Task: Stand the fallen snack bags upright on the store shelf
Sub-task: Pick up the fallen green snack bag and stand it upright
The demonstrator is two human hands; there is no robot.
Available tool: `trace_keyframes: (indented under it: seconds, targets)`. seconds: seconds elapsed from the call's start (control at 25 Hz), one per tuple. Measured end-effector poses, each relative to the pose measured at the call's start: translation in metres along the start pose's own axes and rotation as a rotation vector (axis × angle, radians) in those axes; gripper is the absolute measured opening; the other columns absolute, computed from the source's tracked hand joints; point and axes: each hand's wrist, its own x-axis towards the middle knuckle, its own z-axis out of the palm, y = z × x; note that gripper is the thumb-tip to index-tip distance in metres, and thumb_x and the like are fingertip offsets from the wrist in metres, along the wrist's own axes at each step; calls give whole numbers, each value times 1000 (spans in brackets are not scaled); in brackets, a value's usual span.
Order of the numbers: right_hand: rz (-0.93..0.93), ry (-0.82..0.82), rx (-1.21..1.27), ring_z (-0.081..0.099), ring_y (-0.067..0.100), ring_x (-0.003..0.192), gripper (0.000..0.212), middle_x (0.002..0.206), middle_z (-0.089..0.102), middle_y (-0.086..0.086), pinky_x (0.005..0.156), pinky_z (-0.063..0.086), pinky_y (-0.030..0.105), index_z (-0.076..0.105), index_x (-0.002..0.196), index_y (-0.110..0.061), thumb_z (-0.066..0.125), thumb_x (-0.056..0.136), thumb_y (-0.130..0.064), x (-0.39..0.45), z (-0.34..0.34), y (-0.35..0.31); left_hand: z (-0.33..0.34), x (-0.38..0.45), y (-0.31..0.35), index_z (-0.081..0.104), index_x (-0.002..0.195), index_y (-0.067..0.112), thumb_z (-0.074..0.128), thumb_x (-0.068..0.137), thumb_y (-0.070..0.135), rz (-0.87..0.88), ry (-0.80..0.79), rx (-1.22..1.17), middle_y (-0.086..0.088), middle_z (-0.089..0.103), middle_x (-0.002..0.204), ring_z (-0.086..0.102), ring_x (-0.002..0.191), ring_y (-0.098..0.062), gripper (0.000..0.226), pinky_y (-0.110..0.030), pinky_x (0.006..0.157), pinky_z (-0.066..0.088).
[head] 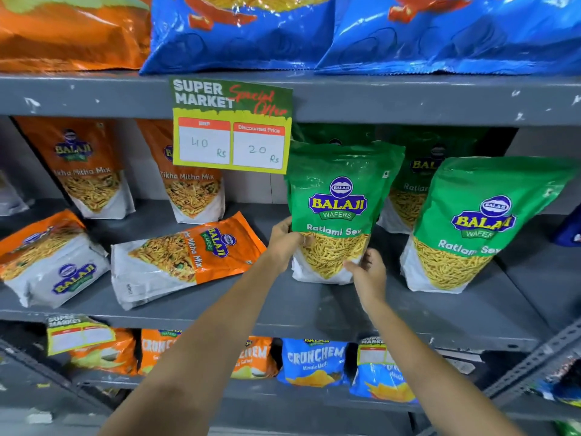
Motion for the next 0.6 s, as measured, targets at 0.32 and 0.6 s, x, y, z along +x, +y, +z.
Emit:
trace_keyframes:
  seconds: [0.32,0.6]
  targets:
    - [-574,186,-332,49,22,73,25,82,54,10,61,36,25,50,89,-3,55,66,-11,-39,40,-14,-70,7,20,62,112,3,38,80,-7,40,66,101,-4,64,97,59,83,-9,41,-26,82,45]
    - [-356,-220,-348,59,20,67,5,74,67,12,66,46,29,63,79,-6,66,75,-7,-76,111,-21,-211,23,39,71,101,3,57,82,9,-2,415,857,-17,68,114,61,108,-32,24,-32,93,50]
